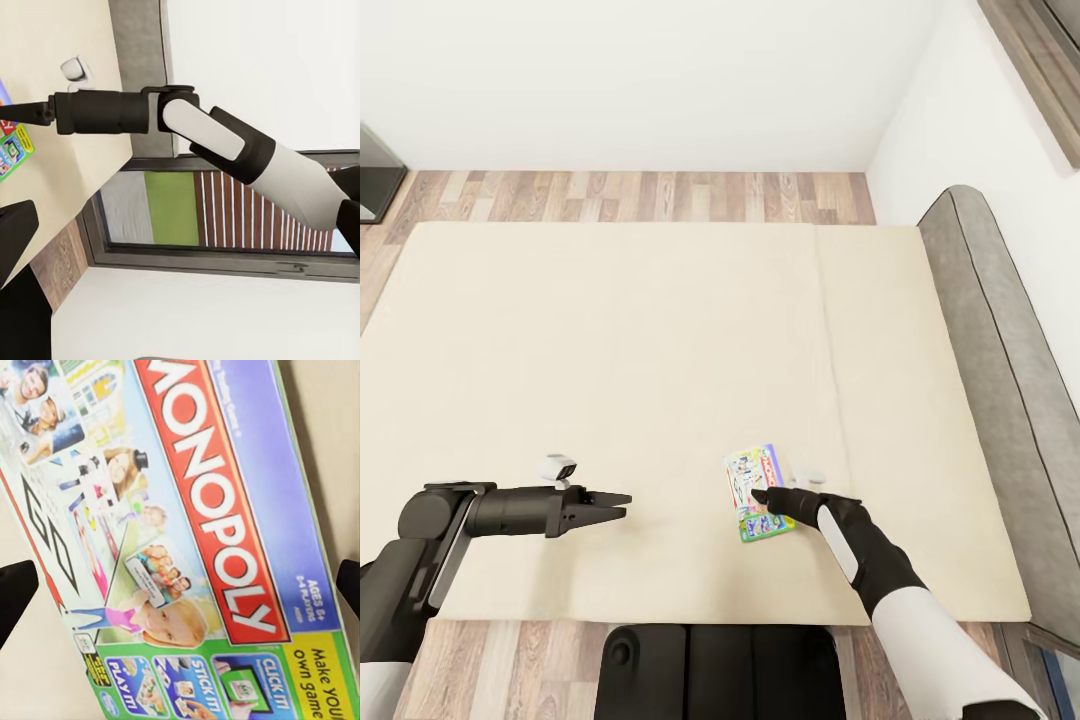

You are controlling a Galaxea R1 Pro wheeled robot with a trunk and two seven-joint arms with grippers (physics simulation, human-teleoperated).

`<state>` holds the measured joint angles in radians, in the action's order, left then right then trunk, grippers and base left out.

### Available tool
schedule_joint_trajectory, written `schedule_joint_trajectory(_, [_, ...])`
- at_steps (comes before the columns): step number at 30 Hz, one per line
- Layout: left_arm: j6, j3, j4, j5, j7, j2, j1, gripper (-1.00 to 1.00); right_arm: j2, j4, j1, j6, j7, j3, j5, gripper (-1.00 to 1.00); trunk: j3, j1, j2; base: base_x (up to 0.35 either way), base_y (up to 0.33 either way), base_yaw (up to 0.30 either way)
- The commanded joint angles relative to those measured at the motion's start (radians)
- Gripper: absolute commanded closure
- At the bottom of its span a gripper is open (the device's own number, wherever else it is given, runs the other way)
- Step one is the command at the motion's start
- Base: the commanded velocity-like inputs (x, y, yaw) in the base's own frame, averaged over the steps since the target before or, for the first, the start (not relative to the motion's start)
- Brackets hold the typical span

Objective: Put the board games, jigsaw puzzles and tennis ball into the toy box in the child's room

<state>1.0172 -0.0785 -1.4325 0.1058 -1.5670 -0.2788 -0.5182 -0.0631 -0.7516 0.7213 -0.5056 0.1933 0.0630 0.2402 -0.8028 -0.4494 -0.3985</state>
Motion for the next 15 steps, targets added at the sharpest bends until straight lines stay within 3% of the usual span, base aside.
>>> schedule_joint_trajectory(1, [0.011, 0.0, 0.0, 0.0, -0.004, 0.0, 0.0, -1.0, 0.0, 0.001, 0.001, -0.005, 0.0, 0.0, 0.002, -1.0, -0.001, -0.001, -0.002, 0.0, 0.0, 0.0])
schedule_joint_trajectory(15, [0.011, -0.001, 0.0, 0.0, -0.004, 0.0, 0.0, -1.0, 0.0, 0.062, 0.025, -0.005, -0.002, 0.0, 0.002, -1.0, -0.001, -0.001, -0.002, 0.0, 0.005, 0.0])
